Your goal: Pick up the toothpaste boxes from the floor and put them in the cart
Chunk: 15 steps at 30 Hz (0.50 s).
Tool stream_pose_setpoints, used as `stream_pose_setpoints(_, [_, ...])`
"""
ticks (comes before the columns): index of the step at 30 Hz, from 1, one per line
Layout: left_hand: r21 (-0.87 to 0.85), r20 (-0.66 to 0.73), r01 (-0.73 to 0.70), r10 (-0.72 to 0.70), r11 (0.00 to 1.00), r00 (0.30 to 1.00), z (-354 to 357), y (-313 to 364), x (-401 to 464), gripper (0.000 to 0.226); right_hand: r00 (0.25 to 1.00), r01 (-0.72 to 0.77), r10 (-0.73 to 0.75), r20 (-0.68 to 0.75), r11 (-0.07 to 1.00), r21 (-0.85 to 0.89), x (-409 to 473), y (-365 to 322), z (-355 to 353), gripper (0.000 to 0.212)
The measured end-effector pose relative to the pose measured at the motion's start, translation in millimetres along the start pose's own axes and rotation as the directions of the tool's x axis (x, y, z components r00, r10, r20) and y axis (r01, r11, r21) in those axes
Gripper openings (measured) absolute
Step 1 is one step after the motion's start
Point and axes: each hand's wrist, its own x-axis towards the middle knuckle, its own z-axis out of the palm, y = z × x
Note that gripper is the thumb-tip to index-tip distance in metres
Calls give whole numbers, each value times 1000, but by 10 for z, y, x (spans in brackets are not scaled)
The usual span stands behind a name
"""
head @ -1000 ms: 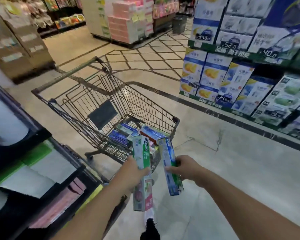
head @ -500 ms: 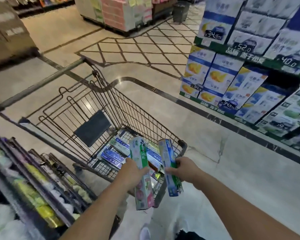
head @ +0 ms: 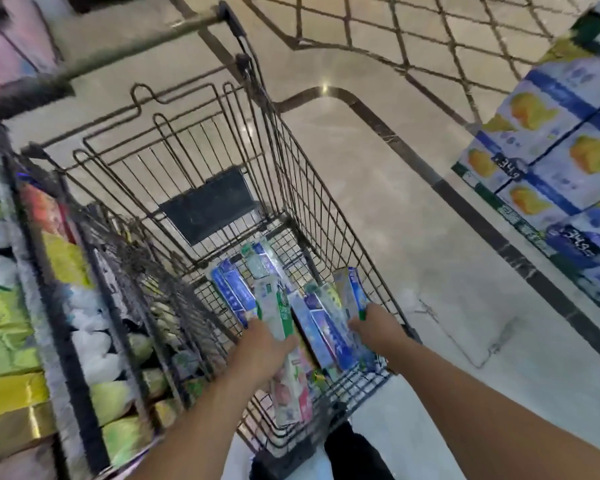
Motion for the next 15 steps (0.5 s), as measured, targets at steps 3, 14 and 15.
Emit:
stream_pose_setpoints(3, [14, -13, 42, -42, 999, 999, 266, 15, 322, 100, 1000, -4, 6, 14, 996, -93, 424, 58, 49, 26])
stream_pose_setpoints(14, [87, -109, 158, -149, 984, 983, 841, -176, 1011, 111, 991, 36, 22, 133, 906, -421, 1359, 312, 457, 30])
stream_pose_setpoints(15, [100, -85, 159, -151, 982, 985, 847, -177, 1032, 113, 990, 43, 21, 139, 894, -446, 1388, 315, 479, 30])
